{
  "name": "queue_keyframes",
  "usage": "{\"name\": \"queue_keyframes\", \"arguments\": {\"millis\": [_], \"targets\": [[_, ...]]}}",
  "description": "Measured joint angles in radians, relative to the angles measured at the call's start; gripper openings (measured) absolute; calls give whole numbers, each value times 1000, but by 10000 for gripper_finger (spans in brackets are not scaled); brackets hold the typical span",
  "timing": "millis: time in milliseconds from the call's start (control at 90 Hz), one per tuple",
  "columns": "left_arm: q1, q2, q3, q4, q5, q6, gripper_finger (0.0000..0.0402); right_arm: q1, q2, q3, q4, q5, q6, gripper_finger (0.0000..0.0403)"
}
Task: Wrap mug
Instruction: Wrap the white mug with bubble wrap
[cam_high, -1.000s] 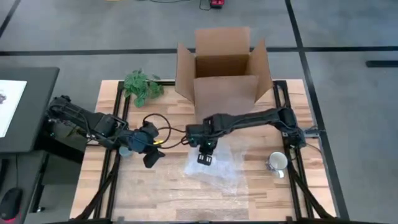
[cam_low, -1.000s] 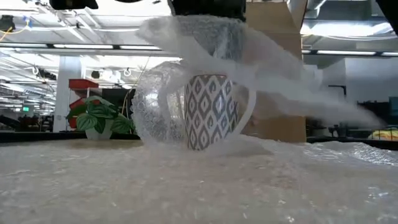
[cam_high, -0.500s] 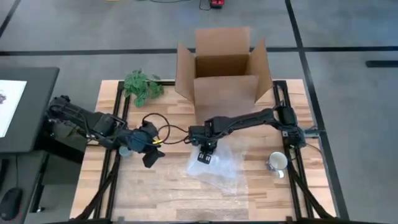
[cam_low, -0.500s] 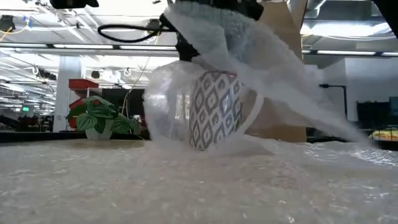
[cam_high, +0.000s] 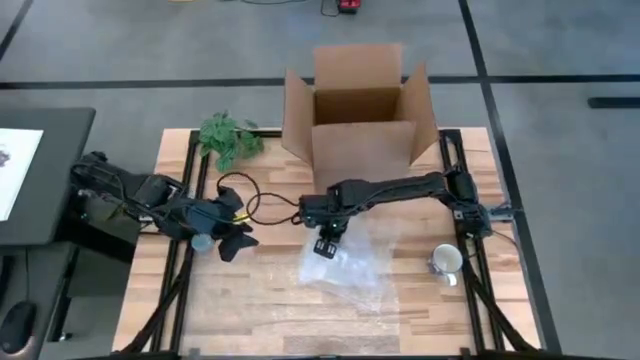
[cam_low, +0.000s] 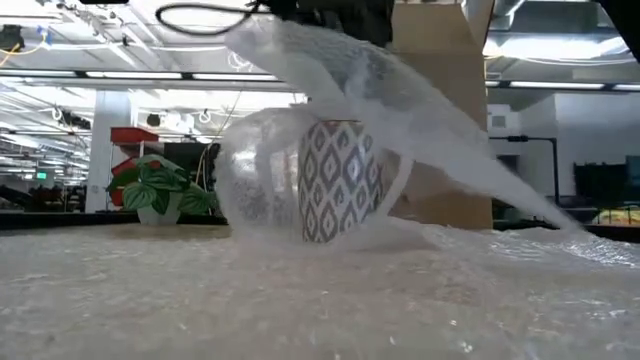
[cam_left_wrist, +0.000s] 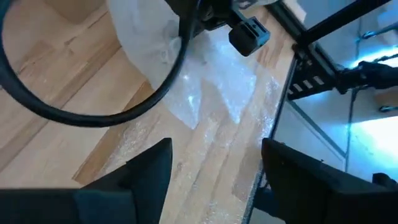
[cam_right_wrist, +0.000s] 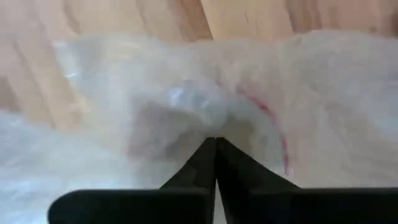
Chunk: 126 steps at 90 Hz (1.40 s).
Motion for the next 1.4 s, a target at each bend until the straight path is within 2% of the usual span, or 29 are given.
{"name": "queue_keyframes", "arguments": {"millis": [78, 178, 311, 400, 789, 1222, 1400], "targets": [[0, -38, 0, -2, 0, 1, 226, 0, 0, 54, -45, -27, -14, 0], [0, -81, 0, -3, -1, 17, 226, 1, 0, 97, -64, -117, -46, 0], [0, -123, 0, -3, -7, 27, 226, 12, -1, 105, -68, -228, -76, 0], [0, -135, 0, -3, -11, 36, 226, 19, 2, 96, -56, -263, -81, 0], [0, -122, 0, -4, -17, 62, 226, 8, 3, -70, 26, -210, -40, 0], [0, -122, 0, -4, -16, 62, 226, -12, 3, -77, 63, -174, -18, 0], [0, -122, 0, -4, -35, 63, 226, -25, 3, -138, 149, -153, 4, 0]]}}
